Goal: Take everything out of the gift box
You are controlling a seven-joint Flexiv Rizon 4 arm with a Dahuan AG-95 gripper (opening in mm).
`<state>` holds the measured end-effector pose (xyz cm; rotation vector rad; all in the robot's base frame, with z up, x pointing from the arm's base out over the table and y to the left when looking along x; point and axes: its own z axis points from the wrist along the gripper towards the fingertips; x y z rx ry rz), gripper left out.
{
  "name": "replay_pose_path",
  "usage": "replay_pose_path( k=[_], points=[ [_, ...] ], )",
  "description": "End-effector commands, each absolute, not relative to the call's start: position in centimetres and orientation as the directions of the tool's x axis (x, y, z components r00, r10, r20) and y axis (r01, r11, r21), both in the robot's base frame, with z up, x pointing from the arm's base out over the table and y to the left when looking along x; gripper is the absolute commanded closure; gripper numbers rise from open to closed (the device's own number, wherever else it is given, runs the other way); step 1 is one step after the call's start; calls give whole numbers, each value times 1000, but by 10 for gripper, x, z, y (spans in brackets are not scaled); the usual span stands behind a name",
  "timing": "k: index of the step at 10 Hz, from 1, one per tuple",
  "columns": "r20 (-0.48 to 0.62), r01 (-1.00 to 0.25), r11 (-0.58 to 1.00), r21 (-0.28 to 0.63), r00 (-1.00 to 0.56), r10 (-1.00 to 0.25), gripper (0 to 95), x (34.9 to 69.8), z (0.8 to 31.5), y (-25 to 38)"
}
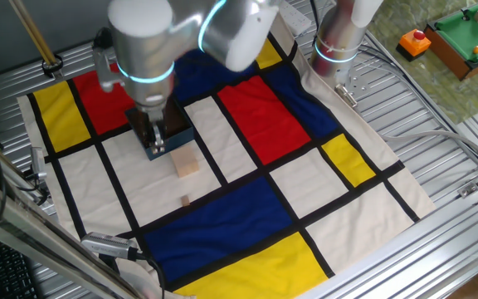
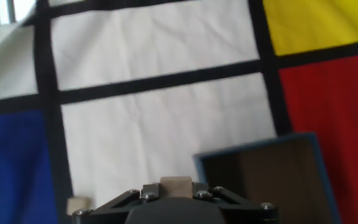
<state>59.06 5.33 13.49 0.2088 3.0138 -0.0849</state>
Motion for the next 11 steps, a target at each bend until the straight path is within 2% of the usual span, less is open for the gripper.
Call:
replay_pose_path(
  k=[1, 5, 11],
  points=[
    [-124, 143, 989, -46, -983, 136, 950, 603, 124, 67],
    [-112, 108, 993, -37, -988, 104, 950, 625, 102, 72],
    [-117, 53, 998, -19, -992, 50, 950, 631, 83, 70]
  ],
)
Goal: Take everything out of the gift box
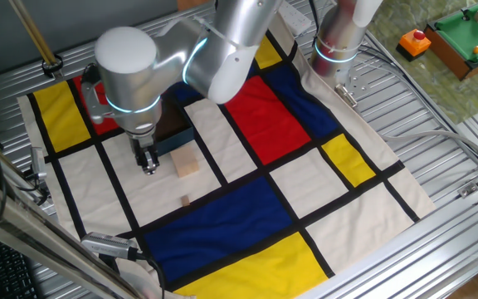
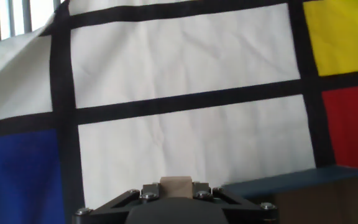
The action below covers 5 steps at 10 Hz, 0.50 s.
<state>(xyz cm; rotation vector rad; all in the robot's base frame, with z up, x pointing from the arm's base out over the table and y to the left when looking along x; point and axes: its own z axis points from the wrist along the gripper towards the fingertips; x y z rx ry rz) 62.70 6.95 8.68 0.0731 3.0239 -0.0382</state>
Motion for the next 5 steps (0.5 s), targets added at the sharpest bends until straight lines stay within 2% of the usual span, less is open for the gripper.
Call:
replay_pose_path(
  k=[1, 4, 5],
  points=[
    [-120, 54, 998, -14, -991, 52, 950, 632, 80, 70],
    [-131, 57, 998, -10, -990, 55, 950, 632, 76, 71],
    [-136, 16, 1000, -3, -991, 15, 570, 632, 75, 71]
  ],
)
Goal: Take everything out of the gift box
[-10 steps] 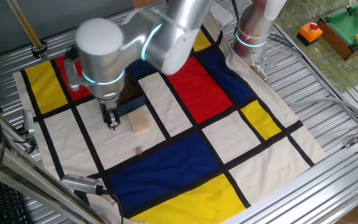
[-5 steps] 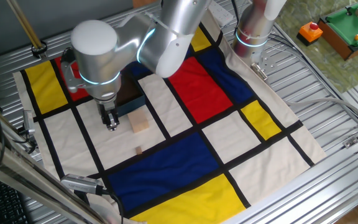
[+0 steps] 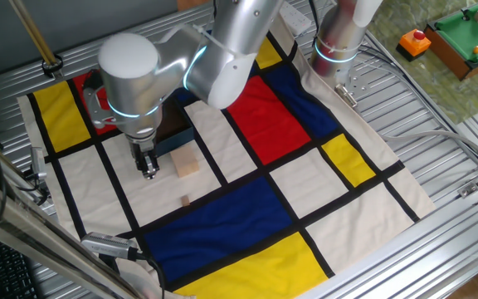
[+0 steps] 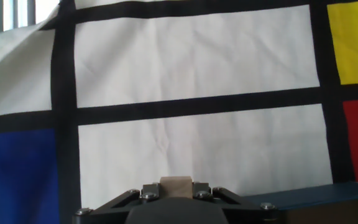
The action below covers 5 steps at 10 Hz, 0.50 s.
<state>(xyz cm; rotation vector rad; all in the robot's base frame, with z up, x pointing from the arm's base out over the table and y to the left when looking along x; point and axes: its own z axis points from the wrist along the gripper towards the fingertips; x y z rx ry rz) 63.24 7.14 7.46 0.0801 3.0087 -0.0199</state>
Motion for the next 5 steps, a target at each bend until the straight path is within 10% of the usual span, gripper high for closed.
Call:
replay_pose_path(
  k=[1, 5],
  points=[
    [-134, 6, 1000, 6, -991, 7, 190, 632, 74, 70],
    [-132, 7, 1000, 2, -991, 7, 190, 631, 75, 71]
  ],
)
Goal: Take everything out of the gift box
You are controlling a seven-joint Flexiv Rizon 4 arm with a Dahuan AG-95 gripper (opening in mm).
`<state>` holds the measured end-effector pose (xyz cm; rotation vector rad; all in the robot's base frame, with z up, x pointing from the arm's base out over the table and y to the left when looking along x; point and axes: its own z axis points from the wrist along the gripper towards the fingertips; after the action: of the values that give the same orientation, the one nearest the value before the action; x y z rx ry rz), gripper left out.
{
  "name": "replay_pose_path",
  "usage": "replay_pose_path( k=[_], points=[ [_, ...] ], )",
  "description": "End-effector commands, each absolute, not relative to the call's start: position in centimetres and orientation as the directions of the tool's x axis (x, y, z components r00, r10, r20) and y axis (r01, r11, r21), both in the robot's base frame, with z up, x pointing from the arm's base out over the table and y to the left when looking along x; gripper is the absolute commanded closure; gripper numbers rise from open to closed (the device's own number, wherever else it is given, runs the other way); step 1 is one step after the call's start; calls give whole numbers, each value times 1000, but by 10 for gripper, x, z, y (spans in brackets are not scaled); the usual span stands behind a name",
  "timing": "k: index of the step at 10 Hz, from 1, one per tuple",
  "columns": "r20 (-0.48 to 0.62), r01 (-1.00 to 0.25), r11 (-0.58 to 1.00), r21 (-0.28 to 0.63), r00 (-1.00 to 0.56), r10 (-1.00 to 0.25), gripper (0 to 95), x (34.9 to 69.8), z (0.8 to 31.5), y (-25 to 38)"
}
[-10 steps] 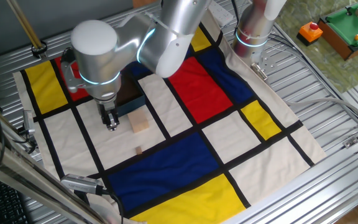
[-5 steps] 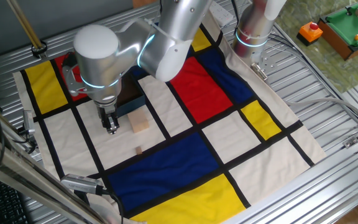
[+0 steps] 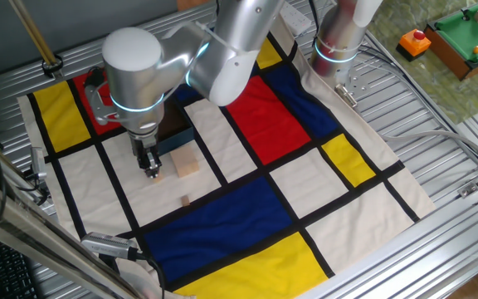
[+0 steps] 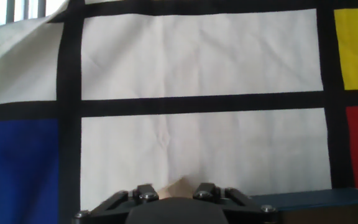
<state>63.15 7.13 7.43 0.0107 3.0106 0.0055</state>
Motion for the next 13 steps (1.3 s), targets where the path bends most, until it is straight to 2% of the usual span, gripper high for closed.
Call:
replay_pose_path(
  k=[1, 4, 5, 13],
  points=[
    [-129, 7, 1000, 0, -992, 7, 190, 631, 75, 71],
    [-118, 8, 1000, -17, -993, 6, 190, 631, 75, 71],
    [-120, 8, 1000, -25, -993, 5, 380, 630, 75, 71],
    [-134, -7, 999, -38, -991, -12, 380, 630, 77, 70]
  ],
)
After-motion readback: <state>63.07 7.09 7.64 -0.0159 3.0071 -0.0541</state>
